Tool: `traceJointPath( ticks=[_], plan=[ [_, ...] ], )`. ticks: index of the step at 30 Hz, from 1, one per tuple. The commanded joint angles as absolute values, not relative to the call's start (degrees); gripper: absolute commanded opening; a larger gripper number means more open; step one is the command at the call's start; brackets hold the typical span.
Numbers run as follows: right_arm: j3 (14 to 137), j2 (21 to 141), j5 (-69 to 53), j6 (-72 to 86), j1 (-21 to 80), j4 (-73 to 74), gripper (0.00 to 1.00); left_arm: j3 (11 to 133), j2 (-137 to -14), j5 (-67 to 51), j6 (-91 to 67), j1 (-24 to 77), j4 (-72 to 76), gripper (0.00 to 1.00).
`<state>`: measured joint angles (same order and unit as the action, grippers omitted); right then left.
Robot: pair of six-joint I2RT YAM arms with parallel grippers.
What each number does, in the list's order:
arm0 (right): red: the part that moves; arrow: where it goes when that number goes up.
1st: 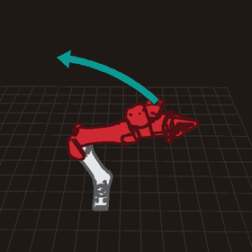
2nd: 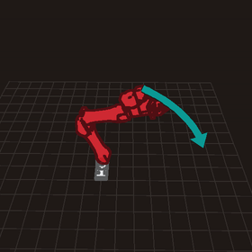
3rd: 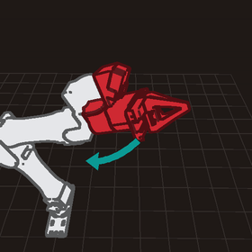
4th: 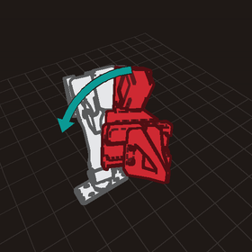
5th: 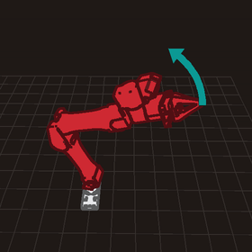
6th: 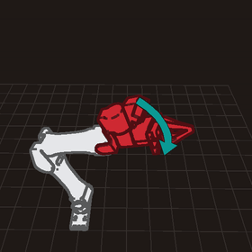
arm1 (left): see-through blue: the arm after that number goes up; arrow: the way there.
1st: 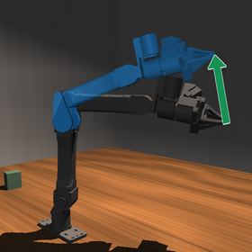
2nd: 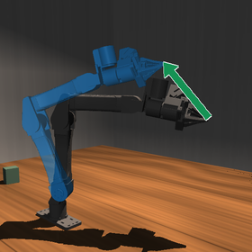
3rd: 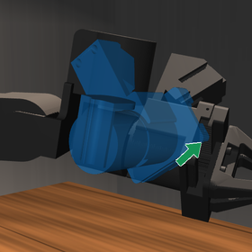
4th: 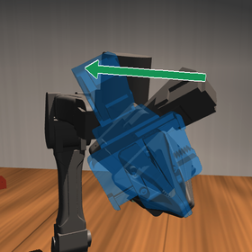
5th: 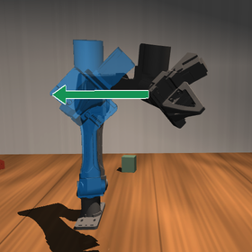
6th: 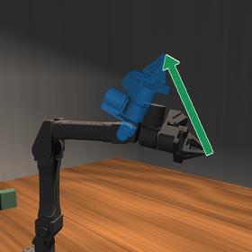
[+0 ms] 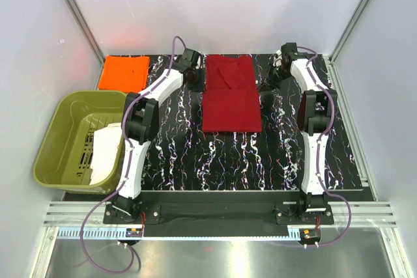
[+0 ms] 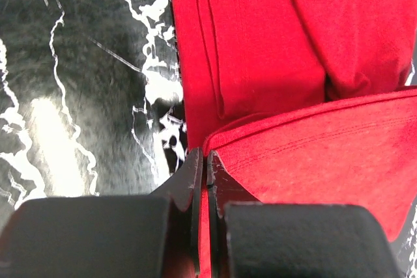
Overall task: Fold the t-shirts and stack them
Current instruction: Fold the tshirt
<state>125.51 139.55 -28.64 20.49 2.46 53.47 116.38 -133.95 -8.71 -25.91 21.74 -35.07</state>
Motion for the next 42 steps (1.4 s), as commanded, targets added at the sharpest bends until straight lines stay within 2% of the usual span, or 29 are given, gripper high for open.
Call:
traceJointPath(
  ticks=[1,2,5,6,7,8,9,12,14,16,18,21,22,23,25,26,33,42],
  plan=[
    [128.76,141.94,-29.53,20.04,2.46,54.14,0.04,119.44,-136.14,-8.96,-26.19,21.27,-34.28,0.02],
    [129.11,142.99,-29.62,20.21,2.55,54.14,0.09,119.70,-136.49,-9.05,-26.10,21.27,-34.19,0.10],
    [131.57,145.36,-28.83,20.04,2.46,55.02,0.15,122.77,-138.25,-9.23,-25.75,21.18,-35.41,0.29],
    [133.75,145.98,-27.09,19.52,2.55,56.76,0.18,124.00,-138.69,-9.05,-25.49,21.18,-36.03,0.40],
    [136.12,146.86,-24.63,18.64,2.46,59.13,0.25,126.28,-138.95,-8.27,-24.79,21.18,-37.51,0.48],
    [136.14,146.95,-24.61,18.63,2.46,59.15,0.25,127.26,-138.69,-7.74,-24.18,21.18,-38.31,0.48],
    [137.53,146.78,-22.00,17.33,2.55,61.06,0.35,127.87,-137.56,-6.95,-23.47,21.18,-39.28,0.53],
    [137.55,144.06,-17.33,13.63,2.37,64.41,0.56,126.23,-132.83,-6.42,-20.84,21.18,-40.77,0.58],
    [133.19,138.80,-13.29,13.45,2.11,64.43,0.64,122.98,-129.31,-6.68,-19.60,21.27,-40.52,0.58],
    [129.57,135.02,-13.62,14.06,2.28,63.72,0.66,115.43,-123.33,-10.09,-20.47,21.36,-38.07,0.55],
    [123.07,129.74,-20.62,15.90,2.63,61.62,0.65,109.72,-117.90,-16.04,-22.23,21.79,-33.87,0.49],
    [110.60,122.89,-32.22,21.43,4.83,53.02,0.57,97.08,-113.48,-24.22,-26.88,23.54,-26.49,0.36],
    [107.52,120.78,-35.74,23.10,7.01,50.21,0.46,94.77,-112.86,-25.56,-29.59,24.16,-24.45,0.29],
    [102.44,120.15,-42.12,26.25,8.25,44.97,0.39,92.31,-112.33,-26.62,-31.10,24.78,-22.26,0.27],
    [99.24,120.32,-46.13,28.03,10.71,41.76,0.28,87.46,-112.24,-28.65,-34.00,26.10,-18.55,0.21],
    [97.84,120.67,-47.10,28.30,12.72,41.05,0.19,86.41,-112.41,-28.65,-34.54,26.45,-18.11,0.18],
    [95.55,125.33,-48.52,24.00,17.23,43.24,0.12,77.88,-113.46,-28.65,-34.90,27.25,-13.62,0.14],
    [85.79,124.98,-40.97,21.27,16.96,39.91,0.07,71.37,-114.61,-24.10,-33.76,27.25,-13.97,0.12]
  ],
)
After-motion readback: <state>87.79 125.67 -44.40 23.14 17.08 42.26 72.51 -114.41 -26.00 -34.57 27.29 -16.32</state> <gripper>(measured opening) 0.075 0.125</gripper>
